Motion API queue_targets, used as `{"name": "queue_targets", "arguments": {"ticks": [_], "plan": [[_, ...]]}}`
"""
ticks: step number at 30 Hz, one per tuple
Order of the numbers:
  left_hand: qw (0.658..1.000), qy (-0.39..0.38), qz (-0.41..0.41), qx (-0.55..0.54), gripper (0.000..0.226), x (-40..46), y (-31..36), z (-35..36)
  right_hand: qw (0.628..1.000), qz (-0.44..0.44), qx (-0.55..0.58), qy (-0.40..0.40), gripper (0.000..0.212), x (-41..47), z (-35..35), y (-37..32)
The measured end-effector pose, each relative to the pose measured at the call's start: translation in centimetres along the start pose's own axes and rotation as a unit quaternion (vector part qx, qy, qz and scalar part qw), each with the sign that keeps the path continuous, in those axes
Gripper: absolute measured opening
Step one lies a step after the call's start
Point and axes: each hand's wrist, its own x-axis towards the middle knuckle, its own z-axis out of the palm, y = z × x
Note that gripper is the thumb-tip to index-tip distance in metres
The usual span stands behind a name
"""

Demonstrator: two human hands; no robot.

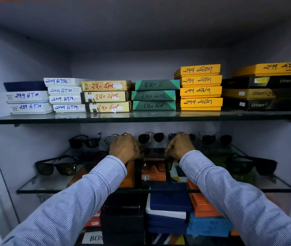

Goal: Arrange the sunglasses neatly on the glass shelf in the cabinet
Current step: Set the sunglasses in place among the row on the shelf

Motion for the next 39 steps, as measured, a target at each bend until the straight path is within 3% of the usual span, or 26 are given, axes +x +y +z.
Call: {"name": "queue_targets", "arguments": {"ticks": [5, 7, 9, 14, 21, 23, 28, 34, 39], "plan": [[1.0, -0.008, 0.011, 0.015, 0.013, 0.0, 0.2, 0.4, 1.0, -0.006, 0.013, 0.005, 0.018, -0.8, -1.0, -0.2], [1.0, -0.002, 0.02, 0.009, 0.018, 0.2, 0.3, 0.2, 0.998, -0.002, 0.035, 0.054, 0.015, -0.9, -2.8, 0.1], [0.999, 0.019, 0.033, 0.003, 0.02, 0.1, 0.6, -0.3, 0.996, 0.024, 0.003, 0.088, 0.027, -0.4, -4.5, 1.0], [0.994, 0.052, 0.091, -0.007, 0.018, -0.2, 2.8, -1.0, 0.988, 0.077, -0.134, -0.021, 0.061, -0.9, -3.9, 2.2], [0.987, 0.035, 0.153, -0.046, 0.01, -0.2, 5.5, 0.2, 0.987, 0.046, -0.151, -0.009, 0.046, -1.7, -4.2, 2.5], [0.983, 0.028, 0.171, -0.057, 0.011, -0.2, 6.4, 0.8, 0.989, 0.029, -0.147, 0.0, 0.031, -1.9, -4.5, 3.0], [0.977, 0.019, 0.205, -0.052, 0.03, 0.3, 8.8, 2.5, 0.995, -0.017, -0.091, 0.048, 0.005, -2.8, -6.2, 4.9], [0.976, 0.019, 0.177, -0.126, 0.021, 1.3, 11.2, 3.0, 0.994, -0.081, -0.029, 0.067, 0.011, -3.4, -9.7, 7.1], [0.978, 0.0, 0.162, -0.133, 0.017, 1.5, 13.1, 2.6, 0.994, -0.068, 0.014, 0.087, 0.011, -3.6, -11.9, 9.2]]}}
